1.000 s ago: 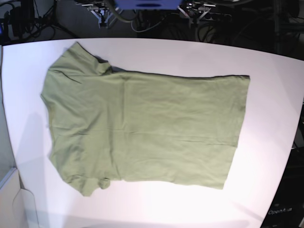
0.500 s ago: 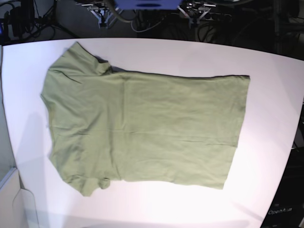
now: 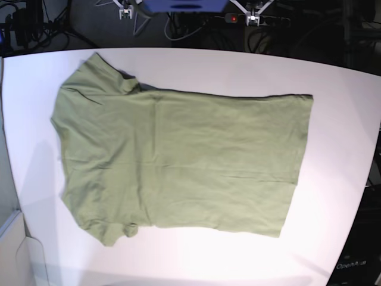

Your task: Fold the T-shirt properly

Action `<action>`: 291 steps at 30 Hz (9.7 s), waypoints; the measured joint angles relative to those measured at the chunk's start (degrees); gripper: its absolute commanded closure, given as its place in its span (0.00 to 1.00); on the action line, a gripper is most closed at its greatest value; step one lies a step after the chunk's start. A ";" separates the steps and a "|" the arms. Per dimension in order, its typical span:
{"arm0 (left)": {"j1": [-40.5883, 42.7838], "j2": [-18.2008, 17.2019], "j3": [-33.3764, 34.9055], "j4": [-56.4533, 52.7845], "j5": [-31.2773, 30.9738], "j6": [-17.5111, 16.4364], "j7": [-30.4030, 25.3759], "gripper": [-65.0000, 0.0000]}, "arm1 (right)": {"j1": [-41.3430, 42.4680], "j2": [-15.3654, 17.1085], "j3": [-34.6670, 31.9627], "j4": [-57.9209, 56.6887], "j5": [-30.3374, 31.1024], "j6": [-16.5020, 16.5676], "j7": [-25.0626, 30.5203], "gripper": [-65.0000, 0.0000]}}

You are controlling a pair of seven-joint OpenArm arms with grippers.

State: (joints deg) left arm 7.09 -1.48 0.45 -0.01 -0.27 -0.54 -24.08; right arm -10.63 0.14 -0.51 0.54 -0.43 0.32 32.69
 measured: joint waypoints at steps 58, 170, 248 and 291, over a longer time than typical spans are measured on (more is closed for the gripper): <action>36.02 -4.24 -7.04 35.32 -6.99 -13.05 -48.50 0.98 | -38.16 3.06 0.24 43.43 -0.26 -0.15 41.38 1.00; 13.57 -5.35 -39.06 100.69 -1.57 -30.71 61.16 0.82 | -27.50 3.34 2.69 93.46 29.38 4.81 -34.86 0.98; 4.96 -1.53 -36.28 89.22 -2.93 -39.36 66.36 0.97 | -27.63 7.80 2.43 99.71 28.92 4.81 -36.79 0.98; -21.99 -4.59 -35.91 79.65 -1.01 -35.43 82.18 0.97 | 10.12 13.68 1.25 87.73 28.52 4.83 -58.64 0.98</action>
State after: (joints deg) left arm -14.90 -6.07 -35.46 79.64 -1.28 -35.97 58.11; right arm -0.51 13.82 0.73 88.27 28.10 5.15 -25.96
